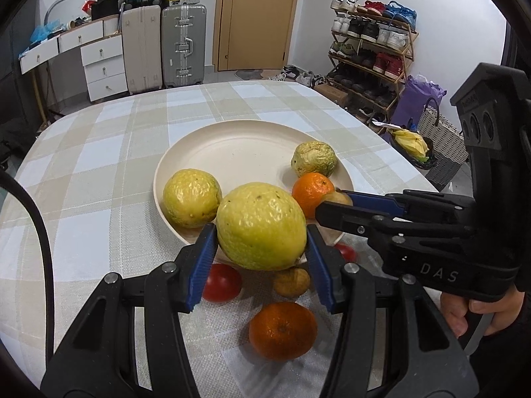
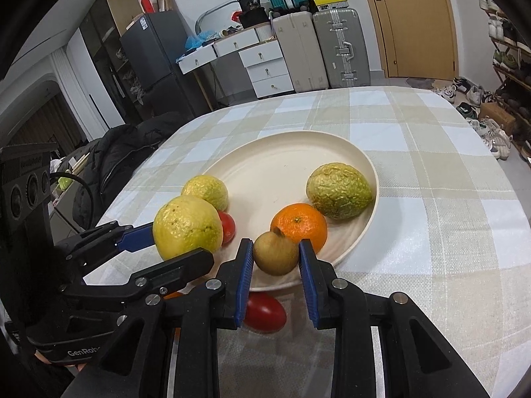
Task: Organize fruits
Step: 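Lift the pomelo and kiwi and carry both over the plate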
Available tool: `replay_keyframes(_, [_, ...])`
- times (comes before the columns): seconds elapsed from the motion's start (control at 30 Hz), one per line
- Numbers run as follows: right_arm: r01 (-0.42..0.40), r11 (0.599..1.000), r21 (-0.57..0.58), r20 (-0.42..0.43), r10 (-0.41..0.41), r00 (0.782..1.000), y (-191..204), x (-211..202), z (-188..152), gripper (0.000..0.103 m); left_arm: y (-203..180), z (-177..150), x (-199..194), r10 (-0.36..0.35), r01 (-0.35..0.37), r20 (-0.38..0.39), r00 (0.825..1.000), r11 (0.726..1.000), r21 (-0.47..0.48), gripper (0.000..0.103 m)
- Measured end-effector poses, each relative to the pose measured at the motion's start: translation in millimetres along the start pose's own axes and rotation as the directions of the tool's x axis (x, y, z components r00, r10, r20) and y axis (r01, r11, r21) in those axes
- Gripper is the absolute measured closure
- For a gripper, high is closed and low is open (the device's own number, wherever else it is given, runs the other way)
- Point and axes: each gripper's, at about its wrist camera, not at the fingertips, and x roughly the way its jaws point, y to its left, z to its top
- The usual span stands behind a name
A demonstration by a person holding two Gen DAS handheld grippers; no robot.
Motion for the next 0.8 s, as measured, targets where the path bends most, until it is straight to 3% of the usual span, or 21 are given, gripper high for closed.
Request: replay_keyframes(0.8, [0.011, 0.998, 0.065, 0.023, -0.013, 1.000, -22.6, -3.1, 8.6, 0.074, -13.0, 26.9, 23.4, 0.015, -0.015, 0.017, 1.000, 0.999, 0.034, 0.052])
